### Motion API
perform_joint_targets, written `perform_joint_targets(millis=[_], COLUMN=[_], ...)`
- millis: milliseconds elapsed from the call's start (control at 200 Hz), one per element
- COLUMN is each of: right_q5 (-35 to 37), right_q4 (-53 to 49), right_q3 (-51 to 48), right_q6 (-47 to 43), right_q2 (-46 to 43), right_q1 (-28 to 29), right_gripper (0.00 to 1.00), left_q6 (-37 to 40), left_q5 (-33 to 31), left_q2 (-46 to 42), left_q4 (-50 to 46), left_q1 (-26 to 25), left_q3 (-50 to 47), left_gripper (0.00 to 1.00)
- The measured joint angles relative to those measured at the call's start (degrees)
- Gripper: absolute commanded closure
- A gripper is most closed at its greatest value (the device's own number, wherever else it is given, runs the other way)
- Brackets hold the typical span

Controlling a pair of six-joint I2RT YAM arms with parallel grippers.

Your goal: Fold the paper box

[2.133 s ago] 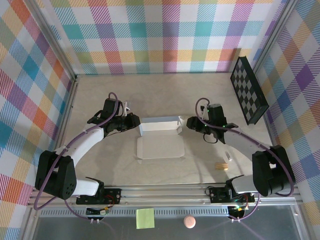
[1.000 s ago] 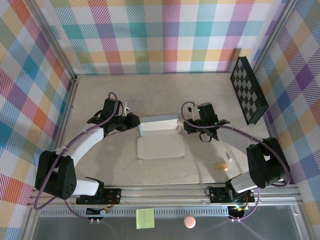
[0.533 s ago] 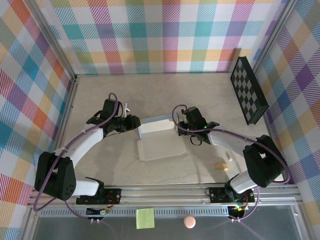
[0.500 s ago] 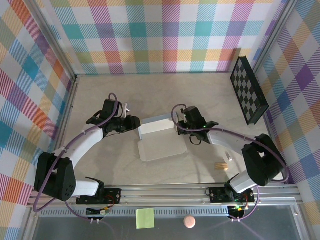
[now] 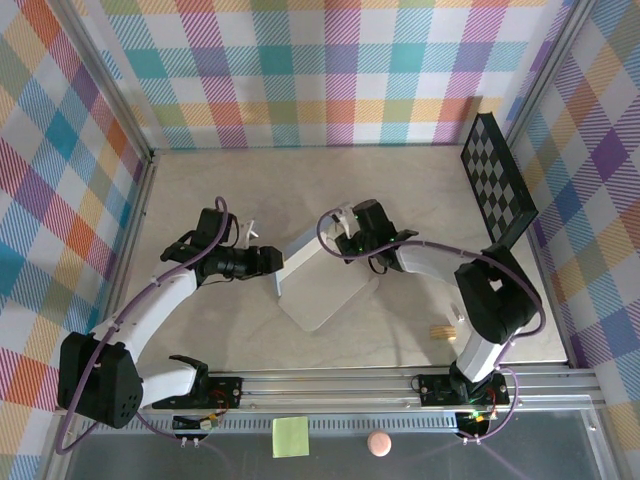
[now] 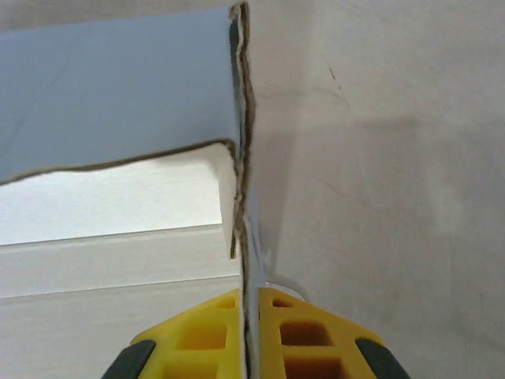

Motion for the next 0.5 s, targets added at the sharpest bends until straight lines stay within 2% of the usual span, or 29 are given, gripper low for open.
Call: perform_joint_targets(millis=[280, 500], right_q5=[-7.89, -13.18], right_q4=[-0.35, -0.5], right_q3=[5.2, 5.73], right_q6=[-11.5, -14.27], right_q2=[3.98, 4.96], right_q1=[0.44, 0.44], right_gripper=[0.96, 0.96], left_q6=[-0.22, -1.75], left_q5=[3.82, 1.25], left_q2=[0.22, 1.01], left_q4=[0.48, 1.29], left_q1=[-0.59, -0.81], left_q3=[-0.26, -0.24], left_gripper=[0.38, 0.5])
